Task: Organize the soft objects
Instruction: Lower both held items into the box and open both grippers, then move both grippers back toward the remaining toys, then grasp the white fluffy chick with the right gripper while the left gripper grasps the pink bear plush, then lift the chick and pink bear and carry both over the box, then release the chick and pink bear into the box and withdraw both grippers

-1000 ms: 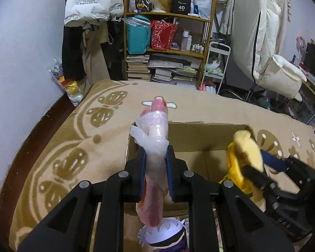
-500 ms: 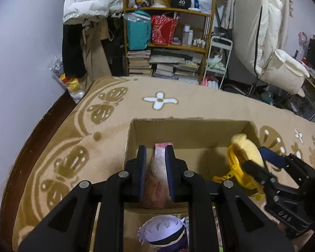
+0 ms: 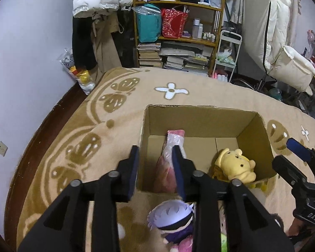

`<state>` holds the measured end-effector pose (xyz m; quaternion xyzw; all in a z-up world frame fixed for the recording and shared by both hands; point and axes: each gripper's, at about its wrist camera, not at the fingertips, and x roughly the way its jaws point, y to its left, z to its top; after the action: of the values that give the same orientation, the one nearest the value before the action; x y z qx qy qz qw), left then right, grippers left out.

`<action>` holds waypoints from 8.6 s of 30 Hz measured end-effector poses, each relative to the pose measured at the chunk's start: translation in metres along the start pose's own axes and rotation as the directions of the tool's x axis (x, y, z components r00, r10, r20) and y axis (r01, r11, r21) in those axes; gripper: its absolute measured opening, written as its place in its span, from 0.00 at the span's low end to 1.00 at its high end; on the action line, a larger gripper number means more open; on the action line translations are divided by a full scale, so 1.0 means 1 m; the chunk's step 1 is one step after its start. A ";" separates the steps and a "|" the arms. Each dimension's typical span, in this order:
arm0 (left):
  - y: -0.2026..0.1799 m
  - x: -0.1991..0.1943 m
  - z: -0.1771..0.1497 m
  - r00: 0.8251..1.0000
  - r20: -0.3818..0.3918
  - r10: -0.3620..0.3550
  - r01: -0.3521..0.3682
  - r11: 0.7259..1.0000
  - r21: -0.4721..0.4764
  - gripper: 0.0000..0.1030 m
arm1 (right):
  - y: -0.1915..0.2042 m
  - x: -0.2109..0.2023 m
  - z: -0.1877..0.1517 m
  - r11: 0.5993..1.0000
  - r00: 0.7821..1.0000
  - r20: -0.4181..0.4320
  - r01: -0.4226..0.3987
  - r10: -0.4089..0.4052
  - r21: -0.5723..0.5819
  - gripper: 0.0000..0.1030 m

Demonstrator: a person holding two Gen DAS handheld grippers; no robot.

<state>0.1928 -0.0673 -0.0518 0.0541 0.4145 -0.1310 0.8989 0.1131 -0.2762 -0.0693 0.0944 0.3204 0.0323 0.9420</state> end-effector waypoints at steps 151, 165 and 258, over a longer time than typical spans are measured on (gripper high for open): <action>-0.019 -0.045 -0.124 0.982 -0.185 0.030 -0.036 0.999 -0.027 0.55 | -0.033 -0.033 -0.076 0.958 0.974 -0.220 0.018 0.048 0.287 0.29; -0.008 -0.069 -0.115 0.992 -0.105 0.067 -0.072 0.996 -0.044 0.55 | -0.029 -0.060 -0.061 0.966 0.990 -0.119 -0.041 0.073 0.255 0.29; 0.010 -0.027 -0.004 0.998 -0.027 0.055 -0.054 0.998 0.044 0.93 | 0.008 0.003 -0.008 0.999 0.994 -0.094 -0.046 0.048 0.027 0.89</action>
<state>0.1758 -0.0516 -0.0335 0.0865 0.4226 -0.1144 0.8949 0.1107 -0.2672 -0.0755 0.1120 0.3627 0.0549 0.9235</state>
